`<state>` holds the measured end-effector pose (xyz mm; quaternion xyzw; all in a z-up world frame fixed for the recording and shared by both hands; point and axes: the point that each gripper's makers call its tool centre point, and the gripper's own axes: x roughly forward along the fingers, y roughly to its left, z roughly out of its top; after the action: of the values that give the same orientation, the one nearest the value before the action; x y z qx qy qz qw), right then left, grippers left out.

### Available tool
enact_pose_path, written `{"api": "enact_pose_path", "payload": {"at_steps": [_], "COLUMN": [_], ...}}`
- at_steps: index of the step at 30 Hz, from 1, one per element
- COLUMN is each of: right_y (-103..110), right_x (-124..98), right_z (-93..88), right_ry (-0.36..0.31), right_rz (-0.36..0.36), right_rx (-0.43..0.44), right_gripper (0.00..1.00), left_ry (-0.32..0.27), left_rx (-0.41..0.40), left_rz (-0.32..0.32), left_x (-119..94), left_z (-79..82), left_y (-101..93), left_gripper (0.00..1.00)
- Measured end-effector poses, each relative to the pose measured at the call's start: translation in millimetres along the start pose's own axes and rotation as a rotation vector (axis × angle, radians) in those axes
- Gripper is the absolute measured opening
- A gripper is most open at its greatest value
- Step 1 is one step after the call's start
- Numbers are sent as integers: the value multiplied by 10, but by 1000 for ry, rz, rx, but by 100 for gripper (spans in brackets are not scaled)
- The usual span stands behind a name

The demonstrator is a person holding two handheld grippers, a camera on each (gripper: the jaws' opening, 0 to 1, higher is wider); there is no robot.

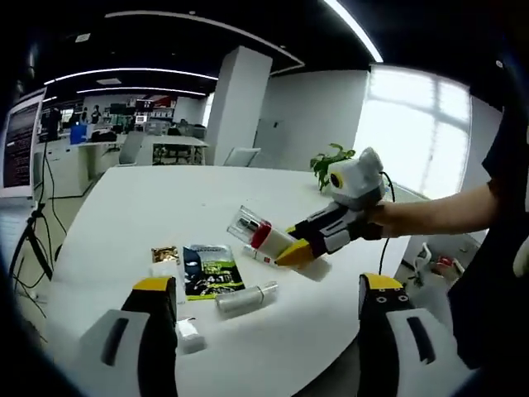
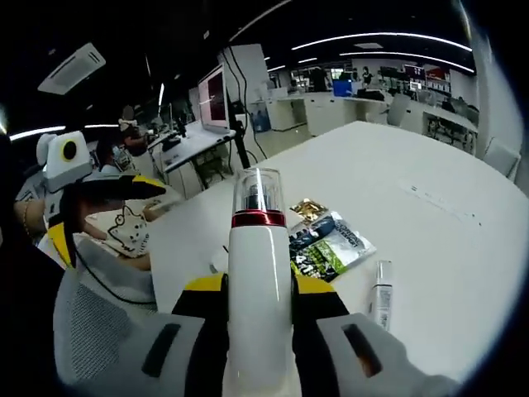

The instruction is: Arrange the skincare products in the storage area until every visible bottle or jar stands upright without overlapping.

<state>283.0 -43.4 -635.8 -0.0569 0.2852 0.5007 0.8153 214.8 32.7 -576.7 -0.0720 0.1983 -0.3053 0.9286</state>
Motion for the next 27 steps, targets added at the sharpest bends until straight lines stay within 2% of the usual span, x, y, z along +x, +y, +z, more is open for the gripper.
{"api": "enact_pose_path", "payload": {"at_steps": [6,11,16,20,27], "right_y": [104,209,342,486,782], "right_x": [-110,-227,-374,-503,-748], "right_z": [-83,-96,7,80,235], "right_ry": [-25,-75,-188,-250,-369], "right_rz": [-18,-13,24,76,237], "right_rx": [31,35,60,72,118], "right_gripper": [28,28,28,28,28], "left_ry": [-32,-23,-12,-13,-31], "left_rx": [-49,-65,-82,-95,-135], "left_rz": [-70,-132,-192,-257,-352], "left_x": [76,132,159,187,258], "left_z": [116,121,113,176,324], "left_y": [-101,-223,-327,-471,-701], "left_gripper": [76,74,70,66,62]}}
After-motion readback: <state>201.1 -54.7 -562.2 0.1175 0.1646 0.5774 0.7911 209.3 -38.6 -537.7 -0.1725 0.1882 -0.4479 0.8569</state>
